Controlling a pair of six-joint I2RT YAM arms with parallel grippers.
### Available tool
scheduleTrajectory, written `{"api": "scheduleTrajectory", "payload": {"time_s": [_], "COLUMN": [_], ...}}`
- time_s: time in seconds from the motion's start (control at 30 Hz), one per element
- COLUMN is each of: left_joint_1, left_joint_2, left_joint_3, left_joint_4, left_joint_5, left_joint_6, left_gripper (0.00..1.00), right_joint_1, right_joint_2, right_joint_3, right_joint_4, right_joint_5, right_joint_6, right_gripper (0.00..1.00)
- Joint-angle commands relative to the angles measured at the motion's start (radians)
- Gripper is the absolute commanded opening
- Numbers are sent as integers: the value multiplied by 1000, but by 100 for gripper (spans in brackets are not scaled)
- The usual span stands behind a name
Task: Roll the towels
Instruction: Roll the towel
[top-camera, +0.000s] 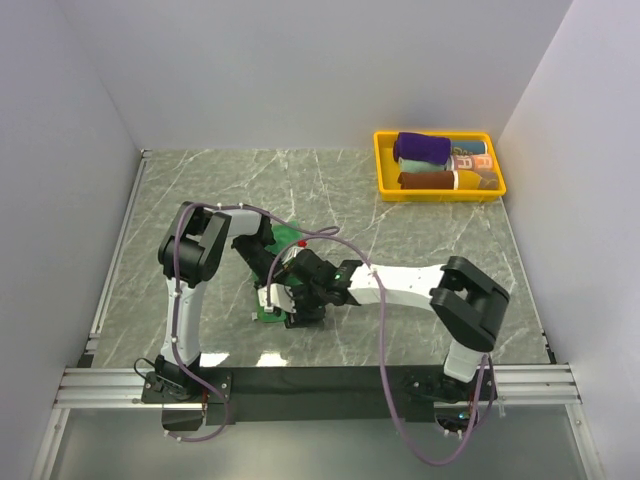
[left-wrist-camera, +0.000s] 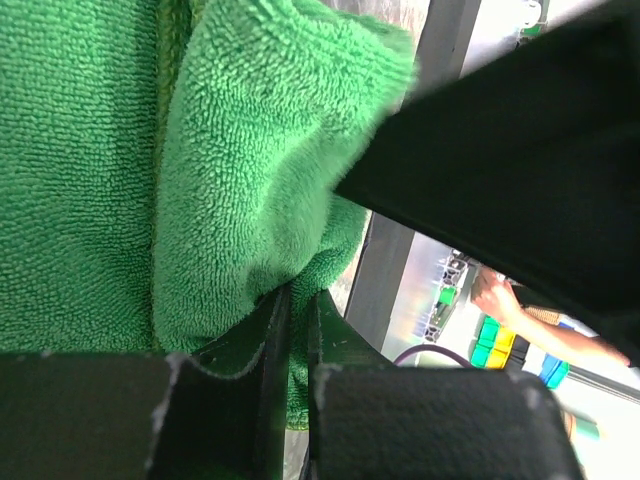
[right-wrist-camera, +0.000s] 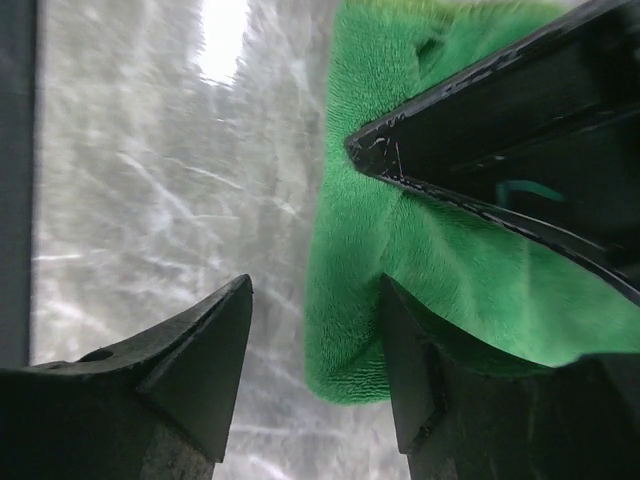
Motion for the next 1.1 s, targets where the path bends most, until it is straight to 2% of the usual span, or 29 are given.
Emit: {"api": "scheduleTrajectory", "payload": {"time_s": [0.0,0.07,0.13,0.17,0.27,0.3,0.37,0.4,0.47,0.57,0.7,0.77,0.83,0.87,0.93,0.97,1.0,1.03,1.07], "left_joint_1": [11,13,17,19,37,52,75,88,134,230,443,497,545,548,543,534,528,522,522], "left_joint_2": [-11,-15,-22,-25,-49,-64,-81,-101,-130,-193,-277,-325,-446,-503,-700,-835,-897,-958,-1062], "left_joint_3": [-27,-35,-36,-36,-35,-33,-27,-24,-23,-15,8,13,-7,-26,-109,-145,-183,-264,-304], "left_joint_4": [133,142,145,144,127,118,92,66,41,13,-16,-11,36,112,215,336,395,450,540], "left_joint_5": [-149,-151,-152,-149,-128,-117,-93,-67,-36,18,81,84,26,-8,-125,-167,-230,-282,-346], "left_joint_6": [31,29,31,34,45,49,71,78,94,107,117,118,80,62,19,-1,-39,-55,-61], "left_gripper": [8,9,9,10,15,19,25,32,37,41,48,50,52,53,54,56,58,62,75], "right_joint_1": [9,9,9,7,1,-8,-22,-40,-57,-95,-149,-187,-206,-218,-224,-232,-234,-235,-240], "right_joint_2": [54,79,105,109,115,109,96,86,89,126,233,276,344,364,418,450,467,482,512], "right_joint_3": [0,6,5,9,27,38,61,92,139,191,267,319,357,389,417,443,459,472,500], "right_joint_4": [61,67,73,70,27,1,-86,-123,-217,-295,-375,-424,-490,-505,-551,-564,-577,-619,-636], "right_joint_5": [36,46,60,59,28,10,-90,-136,-248,-352,-456,-525,-558,-570,-599,-621,-631,-639,-644], "right_joint_6": [-14,-7,5,11,37,48,75,88,121,160,197,212,204,204,195,194,194,181,175], "right_gripper": [60,59,52,41,15,2,0,0,0,0,0,0,0,0,0,0,0,0,0]}}
